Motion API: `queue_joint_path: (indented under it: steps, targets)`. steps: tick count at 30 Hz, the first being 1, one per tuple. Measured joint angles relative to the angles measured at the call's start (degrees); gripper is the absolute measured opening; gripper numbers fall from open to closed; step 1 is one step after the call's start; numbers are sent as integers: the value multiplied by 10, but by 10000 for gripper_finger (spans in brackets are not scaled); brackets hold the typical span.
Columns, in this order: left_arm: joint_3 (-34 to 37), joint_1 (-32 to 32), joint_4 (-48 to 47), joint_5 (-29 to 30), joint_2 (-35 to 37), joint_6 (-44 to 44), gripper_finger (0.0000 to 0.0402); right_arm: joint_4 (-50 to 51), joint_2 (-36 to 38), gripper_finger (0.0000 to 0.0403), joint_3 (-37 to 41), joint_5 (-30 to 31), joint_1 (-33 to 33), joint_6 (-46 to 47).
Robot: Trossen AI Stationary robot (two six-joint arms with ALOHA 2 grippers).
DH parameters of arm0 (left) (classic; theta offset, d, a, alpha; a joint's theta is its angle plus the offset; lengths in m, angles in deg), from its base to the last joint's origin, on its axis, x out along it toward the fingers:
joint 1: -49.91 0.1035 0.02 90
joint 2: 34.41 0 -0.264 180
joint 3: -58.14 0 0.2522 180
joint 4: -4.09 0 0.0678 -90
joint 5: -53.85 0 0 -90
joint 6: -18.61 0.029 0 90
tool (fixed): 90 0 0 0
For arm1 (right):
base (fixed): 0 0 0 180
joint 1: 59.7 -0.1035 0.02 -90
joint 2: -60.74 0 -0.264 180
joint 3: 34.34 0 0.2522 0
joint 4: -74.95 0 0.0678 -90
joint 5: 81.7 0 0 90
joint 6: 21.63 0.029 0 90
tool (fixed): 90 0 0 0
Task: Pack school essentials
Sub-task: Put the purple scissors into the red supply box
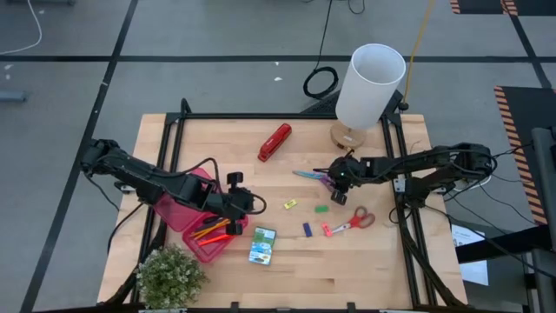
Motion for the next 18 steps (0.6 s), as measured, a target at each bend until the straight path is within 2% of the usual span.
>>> queue_joint_path:
  steps: [5,13,18]
  targets:
    - [0,0,14,0,0,0,127,-10,6,61,2,3,-8,4]
    - [0,0,81,3,-5,31,128,-10,83,63,3,-2,-48,69]
    - [1,-3,142,26,-39,67,159,-19,119,65,3,-1,-104,127]
